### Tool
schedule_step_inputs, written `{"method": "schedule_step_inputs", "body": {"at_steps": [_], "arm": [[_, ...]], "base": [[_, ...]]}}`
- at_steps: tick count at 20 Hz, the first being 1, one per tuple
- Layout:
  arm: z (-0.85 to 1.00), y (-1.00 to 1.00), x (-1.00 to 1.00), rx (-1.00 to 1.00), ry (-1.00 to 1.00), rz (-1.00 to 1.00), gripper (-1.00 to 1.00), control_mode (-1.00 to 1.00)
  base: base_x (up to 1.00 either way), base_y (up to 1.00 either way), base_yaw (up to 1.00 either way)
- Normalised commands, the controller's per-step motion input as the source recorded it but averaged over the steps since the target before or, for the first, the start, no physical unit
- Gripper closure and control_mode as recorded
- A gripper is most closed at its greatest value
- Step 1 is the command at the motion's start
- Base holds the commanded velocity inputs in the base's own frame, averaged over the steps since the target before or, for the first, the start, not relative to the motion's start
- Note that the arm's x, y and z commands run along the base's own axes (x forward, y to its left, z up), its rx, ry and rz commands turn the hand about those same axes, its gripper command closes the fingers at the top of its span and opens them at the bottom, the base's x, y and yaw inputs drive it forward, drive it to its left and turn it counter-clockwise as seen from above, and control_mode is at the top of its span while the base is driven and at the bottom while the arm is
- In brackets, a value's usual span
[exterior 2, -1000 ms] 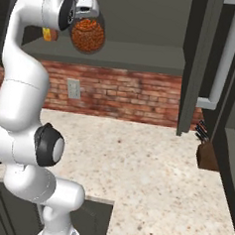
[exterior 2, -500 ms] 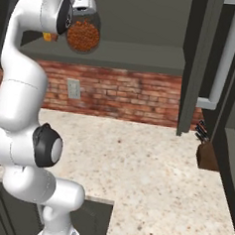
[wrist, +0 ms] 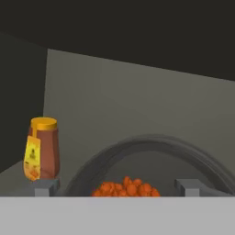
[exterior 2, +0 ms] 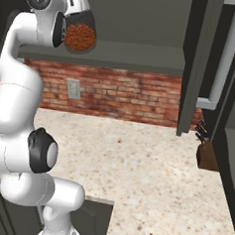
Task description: Pick the jar and jar from the dining table and place them in the open cabinet. Close the cabinet after placing the objects.
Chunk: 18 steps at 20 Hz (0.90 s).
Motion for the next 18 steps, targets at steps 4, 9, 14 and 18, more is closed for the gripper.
{"method": "schedule_step_inputs", "body": {"at_steps": [4, 9, 14, 18], "arm": [[-0.08, 0.08, 0.32, 0.00, 0.04, 0.00, -1.00, -1.00], [0.00, 0.00, 0.01, 0.00, 0.06, 0.00, -1.00, -1.00], [0.03, 0.00, 0.00, 0.00, 0.00, 0.00, -1.00, -1.00], [0.00, 0.00, -0.25, 0.00, 0.00, 0.00, -1.00, -1.00]], "base": [[0.00, 0.00, 0.00], [0.00, 0.00, 0.00], [0.00, 0.00, 0.00], [0.00, 0.00, 0.00]]}}
